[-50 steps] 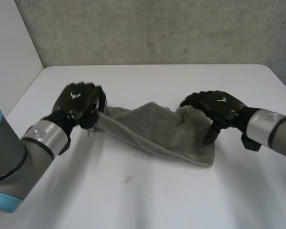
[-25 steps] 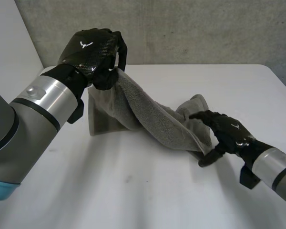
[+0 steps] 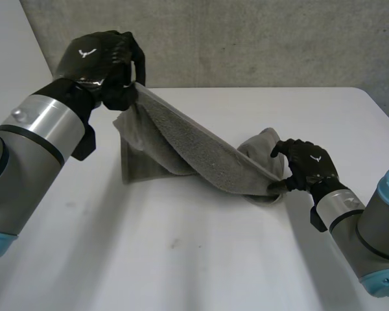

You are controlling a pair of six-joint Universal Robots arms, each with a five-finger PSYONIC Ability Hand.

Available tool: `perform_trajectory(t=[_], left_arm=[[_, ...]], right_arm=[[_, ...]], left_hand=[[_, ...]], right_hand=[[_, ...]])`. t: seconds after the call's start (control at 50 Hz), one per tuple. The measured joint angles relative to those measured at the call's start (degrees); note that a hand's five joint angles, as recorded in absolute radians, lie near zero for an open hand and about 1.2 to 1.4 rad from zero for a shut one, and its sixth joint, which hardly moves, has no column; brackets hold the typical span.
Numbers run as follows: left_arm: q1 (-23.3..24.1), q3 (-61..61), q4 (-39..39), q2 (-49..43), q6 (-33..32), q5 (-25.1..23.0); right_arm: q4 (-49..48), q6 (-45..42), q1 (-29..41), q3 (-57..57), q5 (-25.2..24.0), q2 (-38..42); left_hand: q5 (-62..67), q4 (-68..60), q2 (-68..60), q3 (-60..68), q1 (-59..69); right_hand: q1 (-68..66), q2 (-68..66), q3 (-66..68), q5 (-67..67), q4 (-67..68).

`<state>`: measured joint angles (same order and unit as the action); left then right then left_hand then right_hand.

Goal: Fold the towel.

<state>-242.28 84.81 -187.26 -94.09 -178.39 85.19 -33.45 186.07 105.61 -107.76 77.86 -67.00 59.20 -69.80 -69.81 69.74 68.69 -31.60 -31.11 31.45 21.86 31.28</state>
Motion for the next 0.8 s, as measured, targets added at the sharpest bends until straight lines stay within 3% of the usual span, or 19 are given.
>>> perform_trajectory(t=[0.16,0.22,0.26,0.32,0.56,0.66,0.8], left_arm=[[-3.9,1.8,-0.5,0.0,0.2,0.4],[-4.6,3.0,-1.2,-0.2,0.5,0.3],[-4.8,3.8,-1.6,-0.3,0.6,0.2],[-4.8,4.7,-2.0,-0.4,0.8,0.1],[-4.7,6.0,-2.3,-0.1,0.9,-0.1],[-4.7,5.9,-2.2,0.1,0.9,-0.1],[-4.7,5.9,-2.2,0.1,0.9,-0.1]], right_arm=[[1.1,-3.1,-2.9,-1.2,0.1,-3.3],[2.3,-3.2,-3.4,-1.3,-0.6,-3.8],[3.4,-3.1,-3.5,-1.1,-1.8,-3.7],[4.5,-2.9,-3.4,-0.6,-3.7,-3.5],[5.5,0.2,-3.8,1.3,-11.0,-2.1],[5.6,1.2,-3.9,1.7,-11.0,-0.4],[5.6,1.2,-3.8,2.9,-10.2,2.4]], left_hand=[[0.0,0.0,0.0,0.0,0.0],[0.0,0.0,0.0,0.0,0.0],[0.0,0.0,0.0,0.0,0.0],[0.0,0.0,0.0,0.0,0.0],[0.0,0.0,0.0,0.0,0.0],[0.0,0.0,0.0,0.0,0.0],[0.0,0.0,0.0,0.0,0.0]], right_hand=[[-2.6,-2.7,2.7,2.7,2.7],[-16.9,-17.6,17.1,15.8,16.2],[-35.7,-36.5,35.4,35.5,35.7],[-44.7,-45.0,44.5,44.7,44.8],[-44.2,-44.7,44.2,44.0,44.4],[-22.7,-23.3,23.3,22.7,23.6],[-15.8,-17.6,16.6,15.2,16.8]])
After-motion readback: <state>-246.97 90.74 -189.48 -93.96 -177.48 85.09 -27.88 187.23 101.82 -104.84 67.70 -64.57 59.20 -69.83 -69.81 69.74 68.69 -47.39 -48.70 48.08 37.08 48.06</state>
